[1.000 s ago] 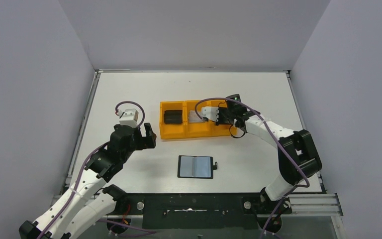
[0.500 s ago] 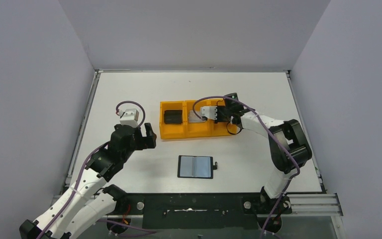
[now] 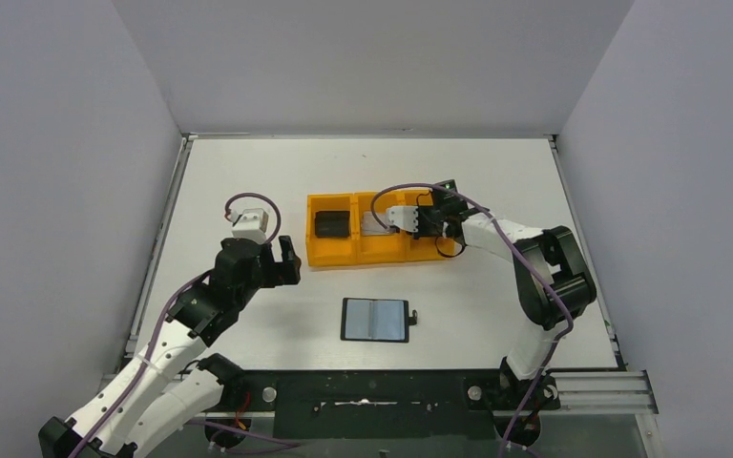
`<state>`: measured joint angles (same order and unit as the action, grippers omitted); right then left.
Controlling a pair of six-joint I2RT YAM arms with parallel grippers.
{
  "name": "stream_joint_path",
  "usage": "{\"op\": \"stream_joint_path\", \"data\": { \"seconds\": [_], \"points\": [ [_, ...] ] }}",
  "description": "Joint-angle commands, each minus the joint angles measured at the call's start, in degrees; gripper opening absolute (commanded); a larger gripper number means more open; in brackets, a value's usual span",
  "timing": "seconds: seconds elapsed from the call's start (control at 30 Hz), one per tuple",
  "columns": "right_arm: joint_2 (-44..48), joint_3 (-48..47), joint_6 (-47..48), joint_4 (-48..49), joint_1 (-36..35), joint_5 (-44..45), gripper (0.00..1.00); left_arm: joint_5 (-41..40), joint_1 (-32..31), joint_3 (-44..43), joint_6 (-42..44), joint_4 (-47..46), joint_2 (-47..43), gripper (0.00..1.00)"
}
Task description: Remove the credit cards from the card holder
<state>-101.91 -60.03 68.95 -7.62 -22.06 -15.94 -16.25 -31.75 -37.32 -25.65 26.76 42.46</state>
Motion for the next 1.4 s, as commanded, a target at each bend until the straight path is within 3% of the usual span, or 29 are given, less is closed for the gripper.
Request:
{"op": "stream_joint_path", "data": {
  "seconds": [0.0,0.6,0.73,0.93,1.1,1.2,1.27,1.37],
  "points": [
    [0.1,-3.1,-0.3,-0.7,0.8,-0.4,0.17,0.6,0.4,-0.7,0.9,-2.3,0.2,0.89],
    [-3.4,-4.1,-1.8,0.7,0.7,3.5,0.19,1.4,0.4,-0.7,0.9,-2.3,1.5,0.89],
    [-2.7,-3.9,-3.1,1.8,0.6,3.2,0.24,1.5,0.4,-0.8,1.0,-2.3,1.8,0.89],
    [1.8,-2.9,-7.1,4.7,0.6,1.9,0.25,1.7,0.4,-0.8,1.0,-2.3,2.1,0.89],
    [9.5,1.4,-11.6,10.3,0.6,0.7,0.34,1.8,0.4,-0.8,1.0,-2.4,2.2,0.89],
    [14.2,3.2,-19.7,13.3,0.4,1.2,0.39,1.9,0.4,-0.9,1.0,-2.3,2.3,0.89],
    [18.1,4.6,-31.7,16.5,0.2,2.8,0.46,1.8,0.4,-1.0,1.0,-2.3,2.4,0.89],
    [23.3,5.7,-52.0,16.1,-0.9,4.2,0.47,1.3,0.5,-1.1,1.0,-2.1,2.0,0.89]
  ]
}}
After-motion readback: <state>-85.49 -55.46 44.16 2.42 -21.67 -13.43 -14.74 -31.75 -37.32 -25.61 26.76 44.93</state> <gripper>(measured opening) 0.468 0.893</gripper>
